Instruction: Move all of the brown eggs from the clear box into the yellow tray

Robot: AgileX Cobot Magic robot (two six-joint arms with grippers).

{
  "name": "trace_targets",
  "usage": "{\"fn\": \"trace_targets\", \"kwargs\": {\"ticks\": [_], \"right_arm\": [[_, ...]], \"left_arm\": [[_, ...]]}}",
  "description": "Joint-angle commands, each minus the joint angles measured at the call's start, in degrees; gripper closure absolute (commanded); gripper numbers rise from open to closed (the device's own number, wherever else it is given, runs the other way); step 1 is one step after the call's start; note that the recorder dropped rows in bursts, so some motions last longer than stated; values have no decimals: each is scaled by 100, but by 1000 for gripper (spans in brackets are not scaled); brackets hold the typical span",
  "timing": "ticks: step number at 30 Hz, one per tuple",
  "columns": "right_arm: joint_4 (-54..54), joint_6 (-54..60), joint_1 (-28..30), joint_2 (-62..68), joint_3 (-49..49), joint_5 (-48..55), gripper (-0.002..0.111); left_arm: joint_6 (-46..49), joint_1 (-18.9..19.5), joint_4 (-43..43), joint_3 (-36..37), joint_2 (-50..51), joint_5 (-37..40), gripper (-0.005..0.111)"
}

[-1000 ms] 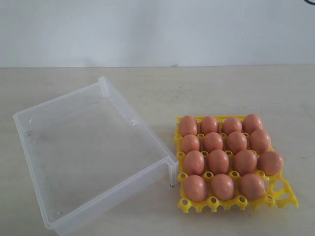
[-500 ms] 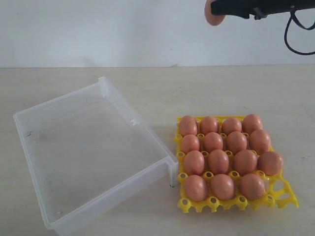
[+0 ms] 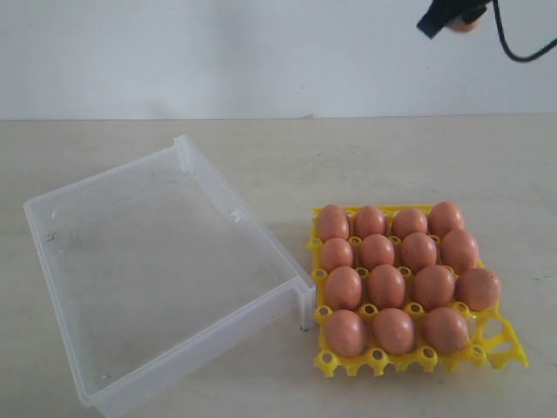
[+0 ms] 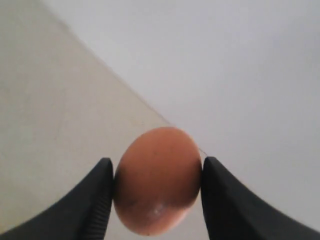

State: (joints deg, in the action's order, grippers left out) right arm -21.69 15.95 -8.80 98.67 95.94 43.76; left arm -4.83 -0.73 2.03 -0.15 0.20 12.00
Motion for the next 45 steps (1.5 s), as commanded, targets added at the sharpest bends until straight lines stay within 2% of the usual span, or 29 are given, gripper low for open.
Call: {"fn": "trace_targets", "kwargs": {"ticks": [1, 5, 8, 12, 17, 21, 23, 29, 34, 36, 42, 45], "right_arm": [[-316, -2600, -42, -530, -142, -1152, 108], [1028, -2717, -42, -1035, -871, -3406, 108], [1757, -2717, -42, -1443, -1994, -4551, 108], [1584, -2703, 53, -2184, -4006, -5555, 108], [1584, -3109, 419, -3970, -6651, -6606, 108], [1491, -3126, 455, -5504, -7764, -6343, 108], [1281, -3218, 410, -6257, -8117, -5820, 108], [1408, -4084, 67, -8081, -8513, -4016, 108], [1964, -4435, -273, -8682, -8524, -2515, 108], [2169, -4340, -432, -8619, -8535, -2588, 108], [2124, -3372, -1061, -7951, -8494, -4239, 108], [2124, -3037, -1191, -7341, -8296, -4533, 108]], "left_arm": [[-10, 11, 7, 15, -20, 0, 103], [-10, 11, 7, 15, -20, 0, 103], [-10, 11, 7, 15, -20, 0, 103], [-10, 11, 7, 15, -20, 0, 103], [-10, 11, 7, 15, -20, 0, 103], [-10, 11, 7, 15, -20, 0, 103], [-10, 11, 7, 15, -20, 0, 103], [-10, 11, 7, 15, -20, 0, 103], [-10, 11, 7, 15, -20, 0, 103], [-10, 11, 7, 15, -20, 0, 103], [-10, 11, 7, 15, -20, 0, 103], [-10, 11, 7, 15, -20, 0, 103]]}}
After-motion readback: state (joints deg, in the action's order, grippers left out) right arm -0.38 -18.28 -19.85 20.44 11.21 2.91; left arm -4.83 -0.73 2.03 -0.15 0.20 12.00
